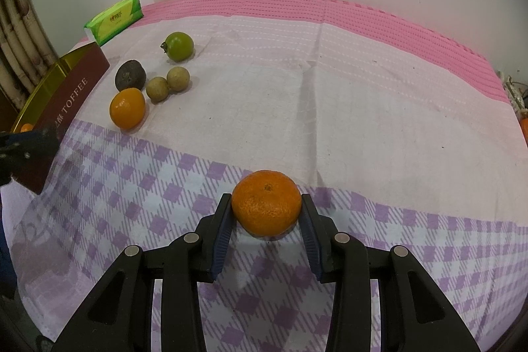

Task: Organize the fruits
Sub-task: 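Grasp a second dark brown fruit with the left gripper while the right gripper holds the mandarin, then carry the dark brown fruit into the tin tray with the left gripper and open it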

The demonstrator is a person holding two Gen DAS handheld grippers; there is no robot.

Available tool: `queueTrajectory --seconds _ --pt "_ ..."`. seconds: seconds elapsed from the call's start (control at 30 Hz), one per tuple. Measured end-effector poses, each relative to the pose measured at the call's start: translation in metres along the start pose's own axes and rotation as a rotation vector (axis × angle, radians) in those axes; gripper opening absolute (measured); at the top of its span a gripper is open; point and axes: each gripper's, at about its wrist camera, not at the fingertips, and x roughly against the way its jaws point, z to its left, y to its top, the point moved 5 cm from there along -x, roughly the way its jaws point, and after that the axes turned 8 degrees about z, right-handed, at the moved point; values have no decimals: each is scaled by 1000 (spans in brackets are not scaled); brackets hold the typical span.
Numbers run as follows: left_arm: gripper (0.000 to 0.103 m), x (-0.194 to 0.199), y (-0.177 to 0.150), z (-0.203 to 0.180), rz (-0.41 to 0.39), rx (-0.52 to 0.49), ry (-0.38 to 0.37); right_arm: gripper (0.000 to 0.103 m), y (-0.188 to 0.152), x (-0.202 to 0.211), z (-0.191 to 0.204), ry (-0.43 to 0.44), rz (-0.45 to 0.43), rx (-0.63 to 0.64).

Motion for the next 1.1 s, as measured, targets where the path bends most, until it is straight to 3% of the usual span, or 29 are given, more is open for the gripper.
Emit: queueTrajectory --seconds 0.6,1.1 --pt "32 35 -11 89 -41 126 104 41 1 -1 1 -14 -1 6" --pt "32 14 -31 137 20 192 157 41 1 -1 1 -20 0 7"
